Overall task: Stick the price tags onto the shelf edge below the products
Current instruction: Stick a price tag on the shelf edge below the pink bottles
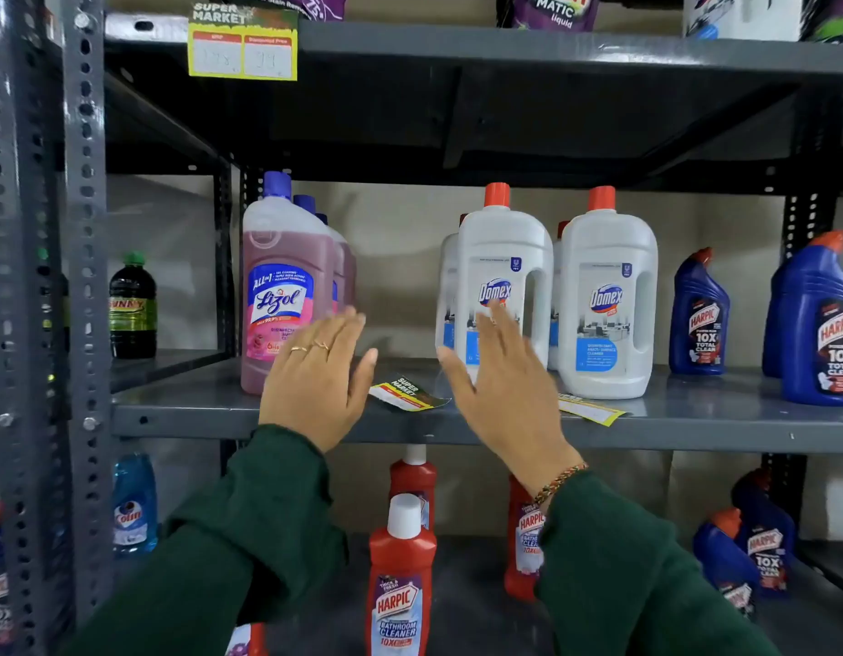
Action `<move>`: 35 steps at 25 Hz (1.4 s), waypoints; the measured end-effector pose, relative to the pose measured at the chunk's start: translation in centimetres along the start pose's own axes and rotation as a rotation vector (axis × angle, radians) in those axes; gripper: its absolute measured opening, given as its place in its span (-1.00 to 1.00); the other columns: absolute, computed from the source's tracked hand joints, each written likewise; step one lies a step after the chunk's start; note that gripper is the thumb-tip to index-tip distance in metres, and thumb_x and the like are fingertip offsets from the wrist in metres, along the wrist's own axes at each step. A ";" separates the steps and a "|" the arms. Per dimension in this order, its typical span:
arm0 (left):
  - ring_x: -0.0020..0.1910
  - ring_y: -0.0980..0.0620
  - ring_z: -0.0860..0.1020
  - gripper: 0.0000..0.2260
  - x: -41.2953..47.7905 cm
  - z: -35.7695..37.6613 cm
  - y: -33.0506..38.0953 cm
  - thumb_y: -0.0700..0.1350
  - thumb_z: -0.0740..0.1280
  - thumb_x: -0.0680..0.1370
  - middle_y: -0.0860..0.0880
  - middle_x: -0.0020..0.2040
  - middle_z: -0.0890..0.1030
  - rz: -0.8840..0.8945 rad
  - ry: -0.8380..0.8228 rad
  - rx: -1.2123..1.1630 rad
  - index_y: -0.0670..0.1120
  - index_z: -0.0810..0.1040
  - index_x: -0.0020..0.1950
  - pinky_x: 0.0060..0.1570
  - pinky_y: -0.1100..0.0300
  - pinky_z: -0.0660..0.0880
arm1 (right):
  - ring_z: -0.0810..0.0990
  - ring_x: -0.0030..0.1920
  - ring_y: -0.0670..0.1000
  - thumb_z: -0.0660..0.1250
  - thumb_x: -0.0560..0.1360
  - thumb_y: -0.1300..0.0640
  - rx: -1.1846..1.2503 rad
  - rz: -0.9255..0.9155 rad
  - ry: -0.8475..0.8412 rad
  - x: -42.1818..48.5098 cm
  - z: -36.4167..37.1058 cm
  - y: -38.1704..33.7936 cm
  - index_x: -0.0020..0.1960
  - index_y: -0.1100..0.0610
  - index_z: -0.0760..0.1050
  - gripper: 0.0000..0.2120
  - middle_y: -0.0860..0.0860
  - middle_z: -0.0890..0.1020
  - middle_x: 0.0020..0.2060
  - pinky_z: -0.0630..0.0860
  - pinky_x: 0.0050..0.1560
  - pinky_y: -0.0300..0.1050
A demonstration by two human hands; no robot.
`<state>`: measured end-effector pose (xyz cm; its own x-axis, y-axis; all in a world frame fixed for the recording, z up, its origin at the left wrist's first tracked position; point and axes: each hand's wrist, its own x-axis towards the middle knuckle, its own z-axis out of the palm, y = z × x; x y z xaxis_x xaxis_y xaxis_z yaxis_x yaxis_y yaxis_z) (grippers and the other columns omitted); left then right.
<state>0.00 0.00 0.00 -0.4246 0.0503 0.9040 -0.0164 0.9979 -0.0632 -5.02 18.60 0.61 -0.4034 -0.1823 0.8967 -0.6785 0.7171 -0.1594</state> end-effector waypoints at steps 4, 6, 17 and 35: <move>-0.33 -0.18 0.58 -0.55 -3.2 2.0 -2.2 0.03 0.05 0.53 -0.17 -0.33 0.64 -0.051 -0.108 0.003 -0.19 0.62 -0.25 -0.30 0.05 0.50 | 0.51 0.04 0.21 0.09 0.49 -0.24 0.096 0.271 -0.393 -0.2 3.0 -1.1 -0.09 0.22 0.49 -0.49 0.19 0.58 -0.02 0.53 0.02 0.08; -0.31 -0.15 0.61 -0.60 -4.3 2.5 -2.7 0.00 0.07 0.53 -0.14 -0.28 0.67 -0.017 -0.099 0.046 -0.18 0.63 -0.19 -0.24 0.05 0.50 | 0.50 0.02 0.22 0.12 0.48 -0.21 0.074 0.321 -0.389 -0.1 4.3 -1.4 -0.10 0.22 0.51 -0.52 0.19 0.60 -0.07 0.51 0.01 0.06; -0.26 -0.16 0.58 -0.64 -4.9 4.0 -2.8 -0.03 0.09 0.55 -0.15 -0.22 0.66 -0.025 0.030 0.084 -0.19 0.61 -0.11 -0.17 -0.01 0.36 | 0.57 -0.01 0.13 0.30 0.42 -0.04 0.270 0.524 -0.262 1.2 5.0 -1.9 -0.17 0.05 0.54 -0.84 0.03 0.66 -0.13 0.39 0.11 0.06; -0.28 0.13 0.54 -0.92 -5.3 -1.1 -2.6 -0.18 0.41 0.49 0.01 -0.29 0.59 -0.282 -0.106 -0.439 -0.05 0.63 -0.04 -0.30 0.51 0.34 | 0.39 -0.04 -0.06 0.38 0.42 0.06 0.329 -0.078 -0.335 -3.1 4.3 -2.2 -0.08 0.13 0.59 -0.84 0.01 0.54 -0.17 0.29 -0.12 -0.26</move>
<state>3.35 -2.86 -4.17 -0.5477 -0.2041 0.8114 0.2282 0.8966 0.3795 -4.91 14.73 -3.59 -0.4825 -0.4730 0.7372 -0.8513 0.4514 -0.2676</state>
